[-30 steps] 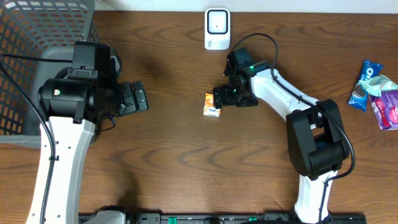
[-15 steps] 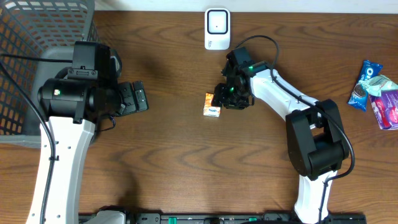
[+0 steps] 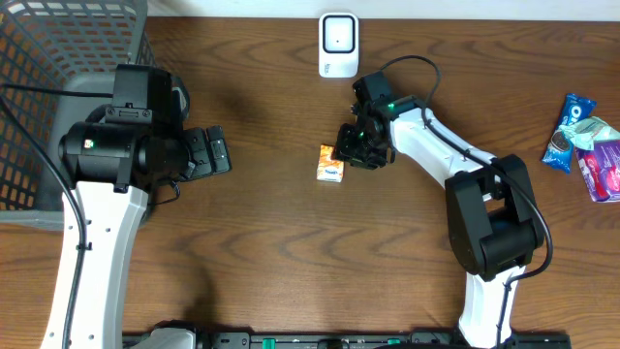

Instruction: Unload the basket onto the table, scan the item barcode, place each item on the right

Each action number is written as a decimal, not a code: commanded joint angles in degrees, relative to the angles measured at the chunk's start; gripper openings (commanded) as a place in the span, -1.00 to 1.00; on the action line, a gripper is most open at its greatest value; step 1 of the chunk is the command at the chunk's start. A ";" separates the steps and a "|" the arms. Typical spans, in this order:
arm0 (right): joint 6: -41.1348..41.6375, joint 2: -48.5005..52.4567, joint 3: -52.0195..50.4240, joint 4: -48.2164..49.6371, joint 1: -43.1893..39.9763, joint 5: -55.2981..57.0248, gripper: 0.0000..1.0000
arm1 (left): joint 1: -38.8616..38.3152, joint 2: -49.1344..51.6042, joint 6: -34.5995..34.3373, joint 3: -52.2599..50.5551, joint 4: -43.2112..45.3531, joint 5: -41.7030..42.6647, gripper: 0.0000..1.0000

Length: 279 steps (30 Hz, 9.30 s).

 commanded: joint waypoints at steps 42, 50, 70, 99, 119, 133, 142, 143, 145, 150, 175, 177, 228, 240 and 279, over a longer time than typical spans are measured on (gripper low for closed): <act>-36.15 -5.57 -3.56 19.50 -29.20 -69.75 -0.98 | 0.15 -0.09 0.74 1.14 -0.17 -0.33 0.96; -16.39 -5.57 -3.56 24.41 -30.14 -69.66 -0.98 | 0.15 -0.09 0.74 1.14 -0.20 -0.33 0.96; -3.13 -5.57 -3.56 36.35 -28.92 -67.67 -0.98 | 0.15 -0.09 0.74 1.14 -0.17 -0.33 0.96; 12.22 -5.60 -3.19 57.59 -18.21 -45.90 -0.97 | 0.15 -0.09 0.74 1.14 -0.17 -0.33 0.96; -34.12 -5.31 13.46 34.36 0.59 49.88 -0.98 | 0.15 -0.09 0.74 1.14 -0.17 -0.33 0.96; -81.22 5.88 13.66 59.17 2.40 40.81 -0.98 | 0.15 -0.09 0.76 1.14 -0.17 -0.33 0.96; -92.30 10.45 13.70 65.75 3.34 35.95 -0.98 | 0.15 -0.09 0.76 1.14 -0.17 -0.33 0.96; -93.37 11.06 13.70 66.16 3.19 35.93 -0.98 | 0.15 -0.09 0.76 1.14 -0.17 -0.33 0.96; -94.53 11.96 13.70 66.14 2.97 35.93 -0.98 | 0.15 -0.09 0.76 1.14 -0.17 -0.33 0.96; -94.25 14.23 13.75 66.18 2.40 35.74 -0.98 | 0.15 -0.09 0.74 1.14 -0.17 -0.33 0.96; -74.01 12.98 13.84 62.66 -3.82 54.60 -0.98 | 0.15 -0.09 0.76 1.14 -0.17 -0.33 0.96; -68.48 10.84 13.84 59.63 -6.38 56.70 -0.98 | 0.15 -0.09 0.76 1.14 -0.17 -0.33 0.96; -17.05 -21.35 13.81 -7.67 -38.14 33.83 0.90 | 0.15 -0.09 0.76 1.14 -0.17 -0.33 0.96; -20.94 -38.14 10.82 -31.39 -25.57 22.99 0.99 | 0.15 -0.09 0.74 1.14 -0.17 -0.33 0.96; -22.99 -45.48 -9.49 -34.38 -20.87 21.11 0.99 | 0.15 -0.09 0.74 1.14 -0.17 -0.33 0.96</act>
